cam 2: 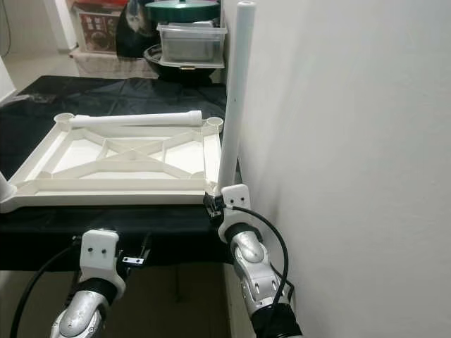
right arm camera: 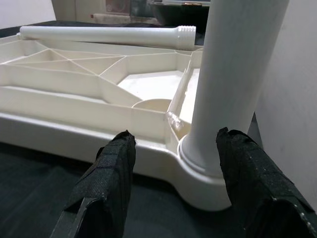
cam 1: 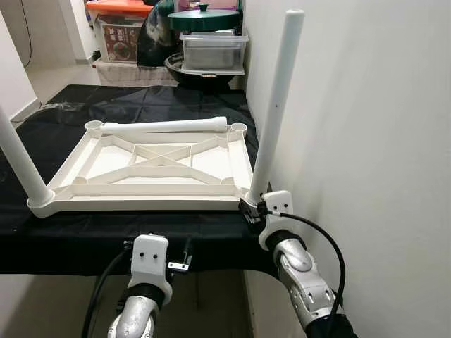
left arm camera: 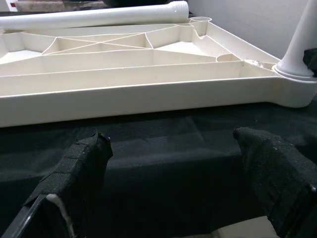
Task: Building children table
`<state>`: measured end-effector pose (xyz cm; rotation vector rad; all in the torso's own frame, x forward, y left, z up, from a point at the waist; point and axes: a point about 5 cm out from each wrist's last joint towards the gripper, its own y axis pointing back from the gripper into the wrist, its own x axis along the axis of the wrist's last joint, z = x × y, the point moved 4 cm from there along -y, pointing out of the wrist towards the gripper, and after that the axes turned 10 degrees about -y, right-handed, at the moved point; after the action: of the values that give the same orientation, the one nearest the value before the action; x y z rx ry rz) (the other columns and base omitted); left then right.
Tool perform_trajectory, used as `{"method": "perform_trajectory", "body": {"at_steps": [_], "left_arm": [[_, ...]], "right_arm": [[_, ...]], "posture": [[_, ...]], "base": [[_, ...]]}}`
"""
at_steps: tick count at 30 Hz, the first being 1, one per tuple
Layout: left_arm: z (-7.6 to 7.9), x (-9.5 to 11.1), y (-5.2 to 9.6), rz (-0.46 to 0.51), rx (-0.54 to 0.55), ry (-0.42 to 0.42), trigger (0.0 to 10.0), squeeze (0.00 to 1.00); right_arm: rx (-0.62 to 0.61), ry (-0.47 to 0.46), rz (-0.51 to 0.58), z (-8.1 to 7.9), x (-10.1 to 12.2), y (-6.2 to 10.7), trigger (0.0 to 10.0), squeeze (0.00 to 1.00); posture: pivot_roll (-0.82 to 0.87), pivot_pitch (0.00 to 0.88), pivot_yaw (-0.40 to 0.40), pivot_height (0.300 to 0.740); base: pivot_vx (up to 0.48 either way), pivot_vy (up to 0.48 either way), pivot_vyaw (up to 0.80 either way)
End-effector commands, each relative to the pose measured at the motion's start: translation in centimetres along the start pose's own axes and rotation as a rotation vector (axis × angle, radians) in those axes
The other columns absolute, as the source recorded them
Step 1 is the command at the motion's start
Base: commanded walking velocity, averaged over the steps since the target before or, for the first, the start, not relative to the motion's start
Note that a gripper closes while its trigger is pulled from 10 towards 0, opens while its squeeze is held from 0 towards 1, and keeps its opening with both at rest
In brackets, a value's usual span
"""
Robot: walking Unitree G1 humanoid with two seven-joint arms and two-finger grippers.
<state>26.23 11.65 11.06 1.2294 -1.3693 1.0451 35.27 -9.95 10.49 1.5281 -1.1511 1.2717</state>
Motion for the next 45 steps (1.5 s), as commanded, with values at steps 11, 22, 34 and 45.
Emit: {"method": "perform_trajectory", "body": {"at_steps": [11,22,34,45], "left_arm": [[-0.03,-1.42,0.2,-0.048,0.011,0.002,10.0,0.0],[0.28,-1.79,0.2,-0.06,-0.011,-0.006,10.0,0.0],[0.23,-1.79,0.16,-0.057,-0.014,0.006,10.0,0.0],[0.33,-1.44,0.12,-0.034,-0.028,0.007,10.0,0.0]], "right_arm": [[-0.018,0.009,-0.041,0.36,-0.8,0.33,10.0,0.0],[-0.027,0.006,-0.06,0.35,-1.1,0.49,10.0,0.0],[-0.028,0.007,-0.065,0.13,-1.08,0.29,10.0,0.0],[-0.038,0.002,-0.073,0.16,-1.0,0.18,10.0,0.0]], "posture": [[-0.02,0.0,-0.04,0.74],[-0.02,0.0,-0.035,0.74],[-0.01,0.0,-0.032,0.74],[-0.01,0.0,-0.032,0.74]], "base": [[0.0,0.454,0.0],[0.0,0.463,0.0],[0.0,0.478,0.0],[0.123,0.441,0.0]]}}
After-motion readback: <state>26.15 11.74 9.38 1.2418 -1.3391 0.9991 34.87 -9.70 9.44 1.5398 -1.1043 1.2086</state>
